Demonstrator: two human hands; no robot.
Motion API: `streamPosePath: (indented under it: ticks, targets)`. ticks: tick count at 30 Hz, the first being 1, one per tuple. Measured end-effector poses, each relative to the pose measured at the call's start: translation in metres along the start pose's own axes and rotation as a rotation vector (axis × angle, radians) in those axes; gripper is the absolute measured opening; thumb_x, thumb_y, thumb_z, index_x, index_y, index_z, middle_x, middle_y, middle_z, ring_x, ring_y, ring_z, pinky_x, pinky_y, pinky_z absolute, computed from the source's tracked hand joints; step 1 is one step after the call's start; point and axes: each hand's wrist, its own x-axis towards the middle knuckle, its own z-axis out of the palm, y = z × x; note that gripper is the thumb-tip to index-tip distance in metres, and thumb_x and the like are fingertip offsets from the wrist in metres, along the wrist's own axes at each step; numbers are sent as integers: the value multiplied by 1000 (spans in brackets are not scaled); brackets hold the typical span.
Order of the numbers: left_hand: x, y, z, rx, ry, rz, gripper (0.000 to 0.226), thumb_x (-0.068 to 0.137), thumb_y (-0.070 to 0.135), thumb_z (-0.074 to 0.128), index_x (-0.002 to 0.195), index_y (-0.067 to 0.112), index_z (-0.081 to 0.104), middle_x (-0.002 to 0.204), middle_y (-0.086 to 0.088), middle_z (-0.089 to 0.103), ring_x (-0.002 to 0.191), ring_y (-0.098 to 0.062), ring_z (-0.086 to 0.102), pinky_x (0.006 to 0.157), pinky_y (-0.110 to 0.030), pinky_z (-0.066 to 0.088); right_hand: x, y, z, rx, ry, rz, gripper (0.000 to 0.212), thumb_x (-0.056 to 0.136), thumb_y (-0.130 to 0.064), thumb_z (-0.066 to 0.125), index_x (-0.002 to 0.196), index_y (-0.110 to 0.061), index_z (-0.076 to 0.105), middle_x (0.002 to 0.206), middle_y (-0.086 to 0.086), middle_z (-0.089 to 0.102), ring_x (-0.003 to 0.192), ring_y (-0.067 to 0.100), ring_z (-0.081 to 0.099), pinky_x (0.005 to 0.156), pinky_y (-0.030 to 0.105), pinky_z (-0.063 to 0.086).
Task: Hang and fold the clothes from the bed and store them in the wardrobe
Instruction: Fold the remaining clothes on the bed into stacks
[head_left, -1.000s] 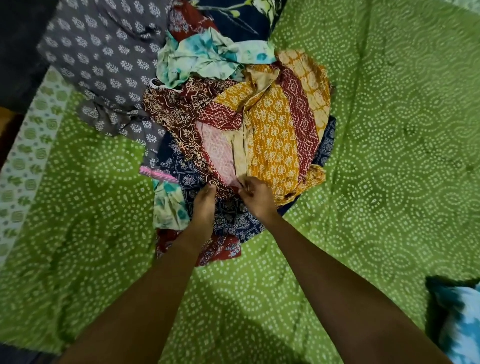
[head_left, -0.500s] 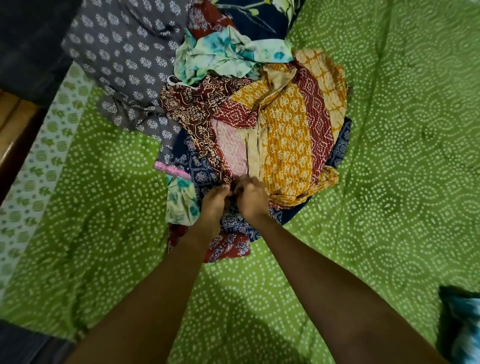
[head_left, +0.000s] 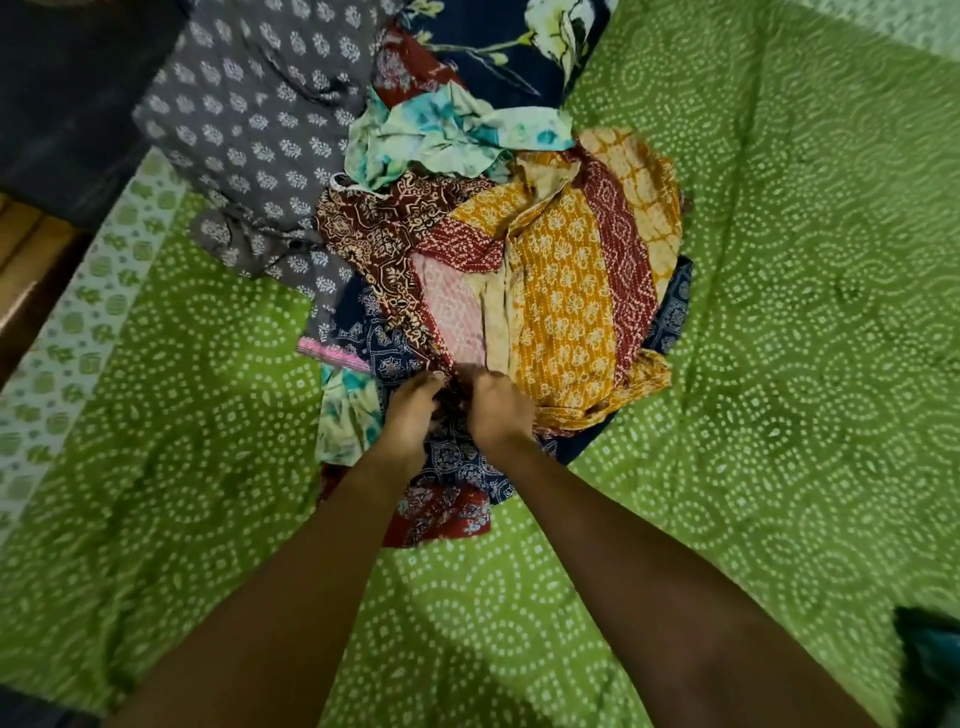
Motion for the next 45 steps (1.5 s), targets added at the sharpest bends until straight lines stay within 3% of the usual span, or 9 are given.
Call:
streamPosePath:
  ticks: [6, 10, 21, 25, 33, 36, 40, 43, 45]
  targets:
    - [-7, -13, -8, 32, 13, 60, 36, 97, 17, 47, 132, 14, 48, 130, -5, 54, 110, -17, 52, 98, -34, 40, -7, 2, 4, 206, 116, -6, 30, 92, -1, 45, 120, -6, 55, 116, 12, 57, 99, 24, 53, 76, 29, 47]
    - [-26, -17, 3, 18, 40, 111, 36, 95, 15, 50, 130, 15, 49, 134, -6, 51, 119, -22, 50, 103, -36, 39, -28, 18, -8, 419, 230, 46, 17, 99, -3, 34, 106, -3, 50, 67, -2, 48, 58, 19, 50, 41, 18, 29]
    - [-119, 10, 63, -158, -124, 156, 45, 96, 37, 46, 132, 11, 47, 128, -6, 57, 116, -25, 54, 96, -36, 44, -104, 57, -104, 593, 576, -60, 24, 99, -15, 42, 117, -2, 49, 68, -4, 49, 59, 16, 46, 55, 29, 32]
    - [-172, 29, 92, -178, -289, 181, 45, 94, 41, 48, 129, 13, 53, 121, -10, 63, 110, -25, 60, 74, -29, 52, -145, 67, -148, 556, 618, -188, 21, 99, -21, 45, 109, -5, 54, 65, 3, 55, 51, 19, 52, 48, 32, 36]
    - [-297, 53, 128, -318, -335, 271, 13, 94, 6, 48, 96, 10, 61, 84, -5, 61, 72, -10, 57, 48, -14, 49, -236, 88, -226, 552, 672, -364, 25, 94, -22, 54, 106, -3, 63, 92, 18, 70, 81, 30, 66, 71, 32, 45]
    - [-342, 57, 135, -306, -333, 380, 32, 91, -11, 40, 79, 15, 54, 77, -6, 56, 66, -10, 53, 42, -10, 44, -266, 104, -250, 551, 649, -318, 25, 92, -21, 58, 109, -2, 60, 96, 19, 67, 87, 32, 63, 75, 31, 41]
    - [-394, 65, 144, -329, -416, 506, 28, 86, -17, 45, 86, 9, 55, 75, -10, 59, 59, -14, 60, 45, -17, 49, -300, 125, -284, 490, 403, -287, 55, 87, -29, 65, 132, -8, 42, 114, 9, 58, 102, 22, 56, 85, 29, 43]
    - [-430, 69, 156, -169, -474, 672, 35, 85, -16, 49, 111, 6, 54, 86, -7, 60, 76, -12, 56, 54, -12, 49, -323, 137, -312, 490, 305, -292, 19, 89, -5, 56, 107, -9, 57, 89, 3, 60, 80, 17, 55, 67, 24, 44]
    - [-447, 73, 158, -170, -510, 734, 38, 86, -13, 50, 121, 2, 53, 95, -9, 62, 80, -12, 57, 60, -11, 50, -337, 139, -337, 604, 309, -269, 29, 87, 7, 42, 80, -17, 57, 69, -1, 53, 60, 9, 45, 49, 16, 34]
